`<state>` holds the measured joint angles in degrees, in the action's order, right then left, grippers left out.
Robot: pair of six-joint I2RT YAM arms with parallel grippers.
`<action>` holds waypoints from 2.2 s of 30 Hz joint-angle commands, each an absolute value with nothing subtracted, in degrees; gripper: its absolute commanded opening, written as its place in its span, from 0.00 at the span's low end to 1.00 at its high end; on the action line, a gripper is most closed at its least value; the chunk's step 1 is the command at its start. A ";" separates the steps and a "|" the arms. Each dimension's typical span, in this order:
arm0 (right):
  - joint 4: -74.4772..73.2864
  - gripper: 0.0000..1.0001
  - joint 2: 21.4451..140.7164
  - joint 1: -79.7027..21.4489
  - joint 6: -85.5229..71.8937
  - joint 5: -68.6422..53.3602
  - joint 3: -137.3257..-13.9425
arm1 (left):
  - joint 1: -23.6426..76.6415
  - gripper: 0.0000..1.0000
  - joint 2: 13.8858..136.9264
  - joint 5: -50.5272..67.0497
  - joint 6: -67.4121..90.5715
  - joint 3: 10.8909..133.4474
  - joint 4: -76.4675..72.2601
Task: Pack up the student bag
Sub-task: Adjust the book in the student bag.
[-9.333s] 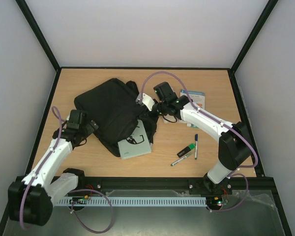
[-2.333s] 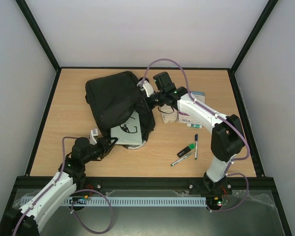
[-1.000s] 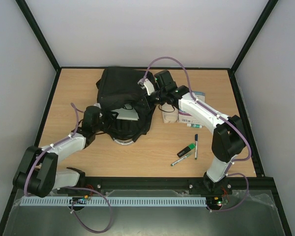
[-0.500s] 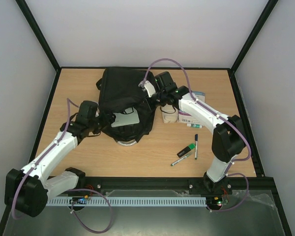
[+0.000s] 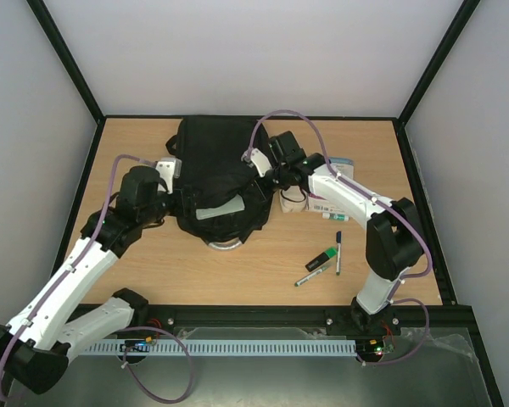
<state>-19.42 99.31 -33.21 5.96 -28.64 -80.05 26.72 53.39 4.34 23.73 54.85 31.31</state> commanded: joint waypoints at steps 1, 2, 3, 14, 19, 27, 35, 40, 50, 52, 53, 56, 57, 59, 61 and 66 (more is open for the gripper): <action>-21.23 0.01 96.19 -32.61 9.45 -28.42 -77.29 | 26.89 0.68 54.86 7.84 10.13 51.54 22.64; -21.26 0.01 95.94 -32.61 9.67 -28.47 -76.92 | 27.34 0.67 55.78 8.60 8.59 51.31 22.12; -21.27 0.01 95.63 -32.61 9.76 -28.44 -76.64 | 28.65 0.67 56.65 8.59 7.69 51.36 21.85; -22.49 0.01 94.15 -32.72 12.32 -30.43 -76.83 | 34.26 0.68 64.31 -1.64 3.65 50.06 23.42; -22.91 0.01 93.66 -32.70 13.97 -32.40 -76.65 | 35.17 0.65 69.56 -4.71 2.48 51.72 20.84; -23.42 0.01 93.77 -32.70 15.79 -33.32 -76.41 | 35.23 0.35 72.21 -4.94 0.43 52.16 15.00; -26.06 0.04 92.16 -32.70 17.05 -33.66 -78.74 | 35.24 0.02 72.42 -2.89 2.70 52.11 13.44; -30.13 0.47 85.78 -36.55 24.77 -30.14 -76.67 | 34.91 0.02 67.24 -4.63 5.44 49.94 10.07; -17.84 0.41 81.92 -57.99 38.07 5.07 -61.05 | 30.10 0.02 62.55 1.86 10.96 47.03 5.52; -12.92 0.38 84.57 -59.85 41.11 11.56 -60.01 | 29.23 0.02 61.69 3.52 11.75 46.71 4.73; -11.84 0.37 85.32 -60.39 41.72 12.34 -59.95 | 29.08 0.02 61.39 3.82 11.90 46.50 4.39; -7.32 0.36 88.88 -61.50 43.76 14.30 -60.65 | 28.49 0.02 59.59 5.04 12.61 45.65 3.14; -5.75 0.37 90.12 -61.98 44.30 14.92 -60.94 | 28.43 0.02 59.07 5.05 12.95 45.54 2.95; -1.34 0.40 92.68 -62.92 45.63 16.14 -60.62 | 28.12 0.02 58.12 4.92 13.57 45.10 2.71; 4.71 0.44 95.28 -63.67 47.58 19.10 -59.55 | 27.66 0.02 57.28 5.03 14.15 44.77 2.22; 14.19 0.48 101.01 -64.25 51.31 20.61 -58.60 | 26.80 0.02 56.00 6.57 15.30 44.18 1.28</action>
